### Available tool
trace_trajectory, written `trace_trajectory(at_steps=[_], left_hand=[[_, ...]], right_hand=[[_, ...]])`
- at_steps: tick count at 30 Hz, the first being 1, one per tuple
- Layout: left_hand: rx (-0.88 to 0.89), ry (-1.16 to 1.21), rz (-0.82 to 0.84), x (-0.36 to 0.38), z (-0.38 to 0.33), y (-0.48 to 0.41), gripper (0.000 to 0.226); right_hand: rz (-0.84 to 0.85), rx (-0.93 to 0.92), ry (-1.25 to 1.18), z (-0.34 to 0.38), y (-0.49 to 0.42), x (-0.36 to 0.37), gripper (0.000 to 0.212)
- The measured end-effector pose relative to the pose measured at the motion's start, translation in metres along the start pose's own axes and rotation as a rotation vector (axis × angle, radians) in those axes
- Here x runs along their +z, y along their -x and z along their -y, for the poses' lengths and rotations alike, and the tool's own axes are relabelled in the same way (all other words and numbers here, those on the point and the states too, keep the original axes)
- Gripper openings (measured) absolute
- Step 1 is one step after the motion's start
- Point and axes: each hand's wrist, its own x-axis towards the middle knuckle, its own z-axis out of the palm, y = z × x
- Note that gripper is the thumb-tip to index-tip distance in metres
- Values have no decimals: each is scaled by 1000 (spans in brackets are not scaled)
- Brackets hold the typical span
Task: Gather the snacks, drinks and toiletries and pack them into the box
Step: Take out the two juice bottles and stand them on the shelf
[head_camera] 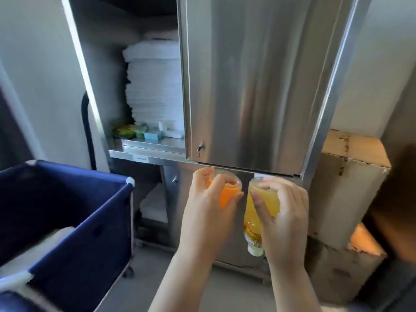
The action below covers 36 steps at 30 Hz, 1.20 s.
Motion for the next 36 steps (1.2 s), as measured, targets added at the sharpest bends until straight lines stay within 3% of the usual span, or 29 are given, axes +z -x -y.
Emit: trace_trajectory(at_steps=[10,17,25,32,36], left_hand=[[-162,-141,-117,-52,122,-49,18],[-304,-84,-159,-4,188,-116,18],[-324,-85,-237,35,245,-215,19],[-409,-120,-272,38,305,-254,16],[-414,-111,-310,35,350,-284,16]], right_hand=[[175,-31,-222,37,-20,158,36],[244,-28,-287,-22,-60,248,30],[211,-47,-351,-82,-141,340,22],[289,-63,-416,-96,-155,420,15],[285,-78,-423,-99,-167,472,25]])
